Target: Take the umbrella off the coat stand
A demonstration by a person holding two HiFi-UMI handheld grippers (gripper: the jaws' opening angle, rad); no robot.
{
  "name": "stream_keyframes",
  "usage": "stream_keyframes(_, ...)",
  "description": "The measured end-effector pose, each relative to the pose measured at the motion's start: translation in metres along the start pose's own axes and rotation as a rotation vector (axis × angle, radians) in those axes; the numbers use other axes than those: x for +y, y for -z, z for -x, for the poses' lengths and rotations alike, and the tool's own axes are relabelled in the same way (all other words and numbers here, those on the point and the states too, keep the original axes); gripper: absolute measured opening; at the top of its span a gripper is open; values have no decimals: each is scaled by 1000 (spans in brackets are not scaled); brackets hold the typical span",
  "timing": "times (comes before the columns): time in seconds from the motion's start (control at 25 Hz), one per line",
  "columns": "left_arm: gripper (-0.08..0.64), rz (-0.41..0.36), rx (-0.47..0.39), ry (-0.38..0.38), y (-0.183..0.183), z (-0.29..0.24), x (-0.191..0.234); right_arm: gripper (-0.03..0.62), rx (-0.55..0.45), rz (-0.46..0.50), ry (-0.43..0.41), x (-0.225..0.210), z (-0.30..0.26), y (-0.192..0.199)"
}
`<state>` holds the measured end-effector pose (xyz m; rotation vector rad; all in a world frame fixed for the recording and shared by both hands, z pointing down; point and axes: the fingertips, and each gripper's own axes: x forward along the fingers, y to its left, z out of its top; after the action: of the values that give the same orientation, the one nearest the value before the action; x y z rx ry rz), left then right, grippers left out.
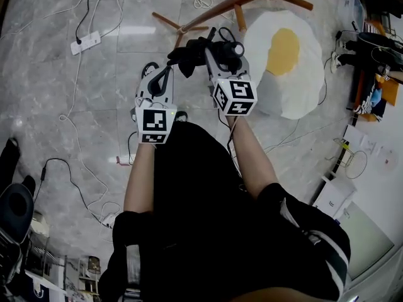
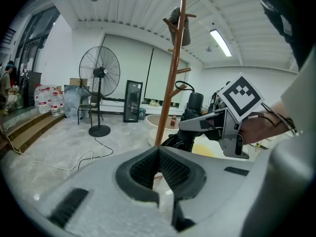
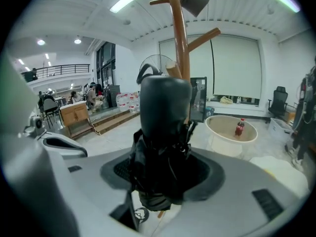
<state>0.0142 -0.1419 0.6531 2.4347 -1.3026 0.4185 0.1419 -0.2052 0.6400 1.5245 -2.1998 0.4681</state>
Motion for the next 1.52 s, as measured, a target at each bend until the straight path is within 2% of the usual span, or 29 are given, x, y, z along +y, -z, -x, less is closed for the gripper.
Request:
stream_keyframes(0.44,0,13,-3,-15,-4,39,-36,244,-28,-20,-7,0,70,7)
stream_keyframes(0.68,0,5,-8,6,-13,58,-65,243,-42,-18,-4,-3,118,13)
stream_keyframes(1.0,0,26,-47,-11,-58,73,-91,242,-75,-47,-13,-17,178,0)
stream_keyframes(1.36,0,10,-105,-8,-140,97,-140,244,-119,-55,-17,-31,247,-55)
stream_keyframes(1.52,0,12,-144,-14,-177,111,-146,242,-140,-71,-16,-35,263,-79)
